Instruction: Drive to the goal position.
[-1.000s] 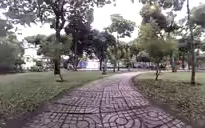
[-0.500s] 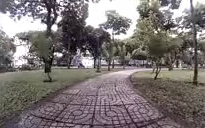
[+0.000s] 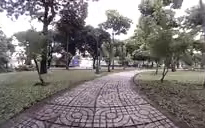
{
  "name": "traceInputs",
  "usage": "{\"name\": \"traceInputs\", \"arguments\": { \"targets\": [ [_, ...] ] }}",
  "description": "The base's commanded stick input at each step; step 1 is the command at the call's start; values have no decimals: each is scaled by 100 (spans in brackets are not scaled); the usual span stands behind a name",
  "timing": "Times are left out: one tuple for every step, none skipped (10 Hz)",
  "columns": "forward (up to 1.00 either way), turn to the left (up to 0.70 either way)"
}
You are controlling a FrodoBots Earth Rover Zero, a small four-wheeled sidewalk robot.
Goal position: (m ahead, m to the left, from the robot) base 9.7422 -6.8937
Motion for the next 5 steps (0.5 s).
{"name": "traceInputs", "arguments": {
  "targets": [
    [100, 0],
    [100, 0],
    [100, 0],
    [100, 0],
    [100, 0]
  ]
}}
